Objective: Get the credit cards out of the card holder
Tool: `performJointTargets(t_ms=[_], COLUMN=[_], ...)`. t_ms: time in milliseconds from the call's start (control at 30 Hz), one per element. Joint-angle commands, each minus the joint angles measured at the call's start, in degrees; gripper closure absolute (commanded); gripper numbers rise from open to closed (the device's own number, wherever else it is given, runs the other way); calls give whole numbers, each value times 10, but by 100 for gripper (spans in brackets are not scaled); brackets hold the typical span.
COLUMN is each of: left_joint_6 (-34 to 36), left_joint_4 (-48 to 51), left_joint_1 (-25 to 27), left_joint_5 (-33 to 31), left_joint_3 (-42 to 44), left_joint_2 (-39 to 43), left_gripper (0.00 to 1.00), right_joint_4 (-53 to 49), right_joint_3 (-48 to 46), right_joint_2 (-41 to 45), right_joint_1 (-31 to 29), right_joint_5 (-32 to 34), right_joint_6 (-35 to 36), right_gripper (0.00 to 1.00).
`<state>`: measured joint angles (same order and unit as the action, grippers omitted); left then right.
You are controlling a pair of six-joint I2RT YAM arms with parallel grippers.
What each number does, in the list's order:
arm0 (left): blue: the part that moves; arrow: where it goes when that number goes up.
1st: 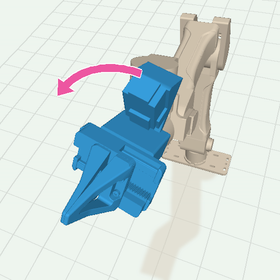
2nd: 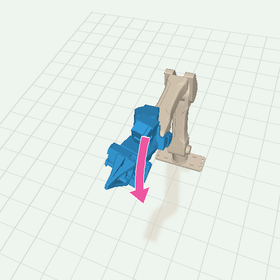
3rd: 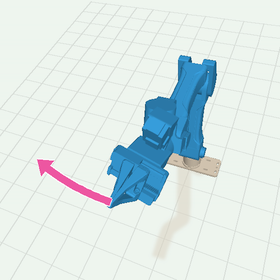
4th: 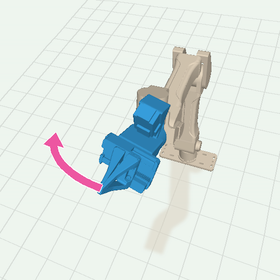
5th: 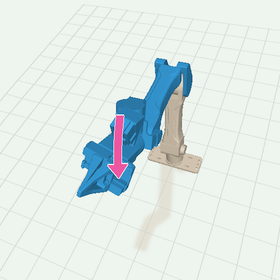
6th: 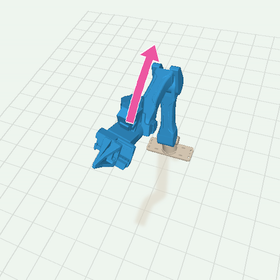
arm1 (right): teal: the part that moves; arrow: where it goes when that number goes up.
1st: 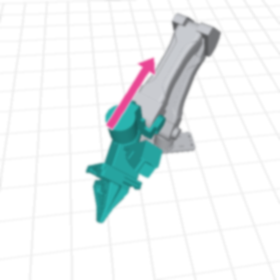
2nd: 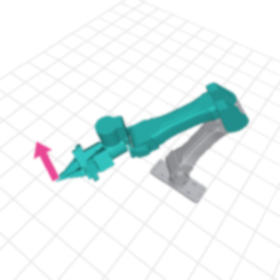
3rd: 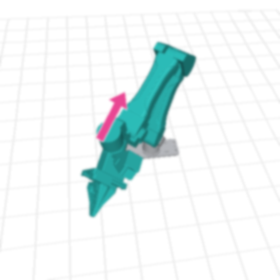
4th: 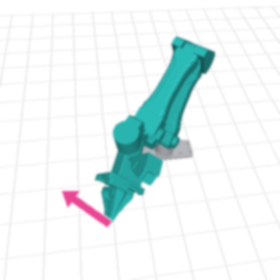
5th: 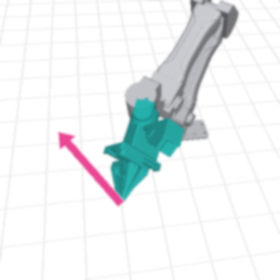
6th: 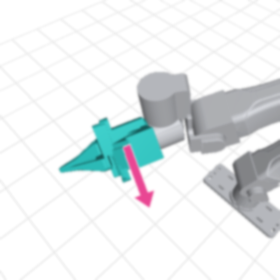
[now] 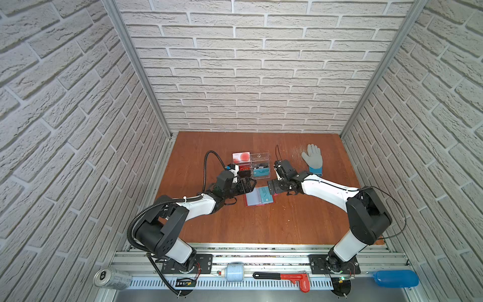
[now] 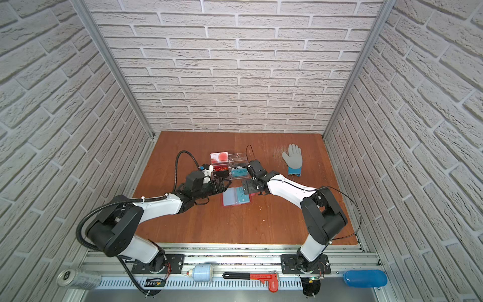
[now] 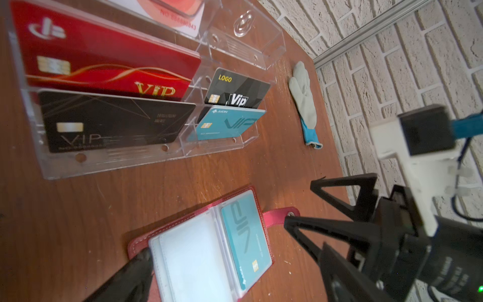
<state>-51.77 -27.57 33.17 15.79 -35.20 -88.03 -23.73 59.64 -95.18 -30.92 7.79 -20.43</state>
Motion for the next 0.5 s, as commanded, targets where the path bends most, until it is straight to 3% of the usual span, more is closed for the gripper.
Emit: performJointTargets(t_ms=[0, 167, 467], left_joint_6=[-21, -53, -123], left_joint_4=[-51, -64, -66], left_joint_1=[8, 20, 65], left_joint_5=[21, 18, -49], left_joint_3=[-5, -16, -36], left_joint_2=[-26, -70, -116], left_gripper=[2, 2, 2], right_joint_4=[35, 69, 104], right_joint_3=[-22, -56, -64], right_joint_2=[37, 52, 9], right_joint_1=[-1, 14, 19], right_joint_5=[-24, -44, -93], right_joint_6=[-13, -21, -35], right_gripper=[0, 1, 11])
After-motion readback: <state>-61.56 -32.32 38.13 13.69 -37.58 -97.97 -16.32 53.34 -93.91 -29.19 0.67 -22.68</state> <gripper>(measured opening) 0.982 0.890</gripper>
